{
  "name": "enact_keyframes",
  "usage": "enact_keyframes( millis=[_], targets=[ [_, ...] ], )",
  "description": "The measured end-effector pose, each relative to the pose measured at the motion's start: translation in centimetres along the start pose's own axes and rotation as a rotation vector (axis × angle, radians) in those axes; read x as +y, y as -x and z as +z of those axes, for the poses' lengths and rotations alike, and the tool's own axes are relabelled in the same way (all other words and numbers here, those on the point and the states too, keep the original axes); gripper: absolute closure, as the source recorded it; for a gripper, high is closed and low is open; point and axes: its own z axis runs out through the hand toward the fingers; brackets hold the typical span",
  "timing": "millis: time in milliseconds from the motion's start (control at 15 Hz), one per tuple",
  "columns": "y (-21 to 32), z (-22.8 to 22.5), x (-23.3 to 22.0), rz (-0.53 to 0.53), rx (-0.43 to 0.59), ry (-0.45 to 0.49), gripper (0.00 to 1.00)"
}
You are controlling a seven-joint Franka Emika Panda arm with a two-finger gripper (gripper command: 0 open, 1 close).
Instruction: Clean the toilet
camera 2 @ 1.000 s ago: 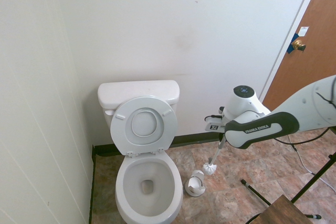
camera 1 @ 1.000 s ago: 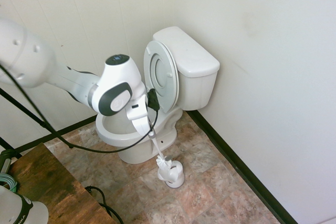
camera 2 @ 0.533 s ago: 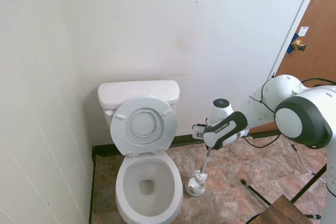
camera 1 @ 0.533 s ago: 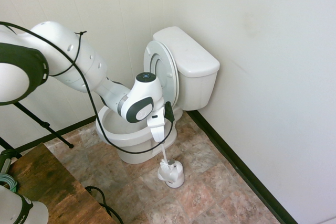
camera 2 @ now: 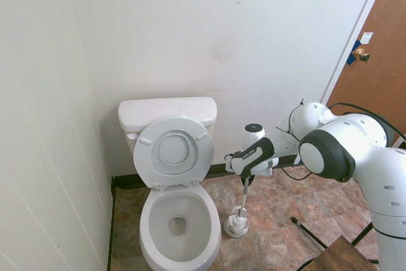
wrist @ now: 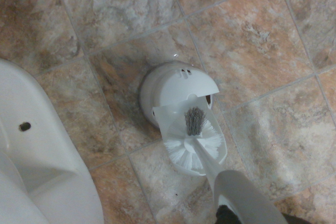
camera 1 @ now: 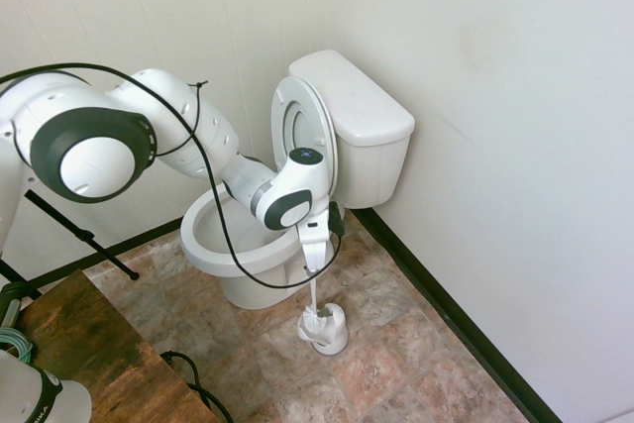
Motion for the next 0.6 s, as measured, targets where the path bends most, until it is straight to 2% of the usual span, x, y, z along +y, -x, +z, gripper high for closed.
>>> enact_keyframes(
  millis=[600],
  targets=[
    [-3.4,4.4,-3.2,-0.026,-0.098,0.147,1.0]
  ],
)
